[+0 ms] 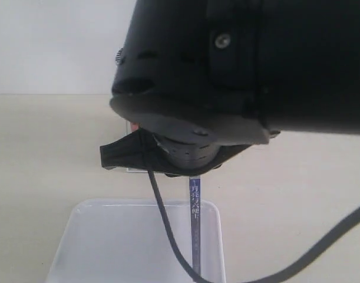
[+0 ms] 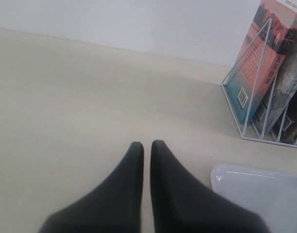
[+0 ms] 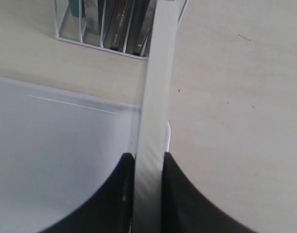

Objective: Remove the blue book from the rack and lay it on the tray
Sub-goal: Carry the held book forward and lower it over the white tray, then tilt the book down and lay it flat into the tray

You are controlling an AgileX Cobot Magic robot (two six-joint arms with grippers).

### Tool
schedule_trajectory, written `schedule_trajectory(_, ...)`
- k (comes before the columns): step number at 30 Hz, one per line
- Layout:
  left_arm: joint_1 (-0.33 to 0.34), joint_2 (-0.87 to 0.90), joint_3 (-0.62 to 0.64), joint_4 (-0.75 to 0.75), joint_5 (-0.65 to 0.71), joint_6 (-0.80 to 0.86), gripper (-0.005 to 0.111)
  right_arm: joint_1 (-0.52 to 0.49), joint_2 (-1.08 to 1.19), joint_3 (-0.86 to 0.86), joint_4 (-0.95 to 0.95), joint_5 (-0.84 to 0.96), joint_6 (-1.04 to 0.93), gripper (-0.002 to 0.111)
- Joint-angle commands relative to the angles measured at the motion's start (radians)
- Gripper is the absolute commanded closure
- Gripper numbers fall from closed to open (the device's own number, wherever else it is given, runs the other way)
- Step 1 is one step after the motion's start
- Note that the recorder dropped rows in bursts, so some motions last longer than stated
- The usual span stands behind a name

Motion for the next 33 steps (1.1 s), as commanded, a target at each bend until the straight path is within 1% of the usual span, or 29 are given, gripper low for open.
schedule_trajectory(1,-0.001,-0.003,0.004,-0.007,-0.002,0.002,0.102,0.002,0.003,-0.001,-0.046,0.01,0.022,0.108)
schedule_trajectory(11,-0.001,-0.003,0.004,-0.007,-0.002,0.002,0.102,0.002,0.027,-0.001,-0.04,0.028,0.031,0.108)
schedule_trajectory(18,-0.001,-0.003,0.004,-0.007,-0.002,0.002,0.102,0.002,0.082,-0.001,-0.033,-0.038,0.05,0.108)
schedule_trajectory(24,-0.001,-0.003,0.004,-0.007,-0.002,0.002,0.102,0.009,0.082,-0.001,-0.018,-0.109,0.065,0.108)
schedule_trajectory(33,-0.001,-0.003,0.004,-0.007,-0.002,0.002,0.102,0.009,0.082,-0.001,0.021,-0.113,0.049,0.108)
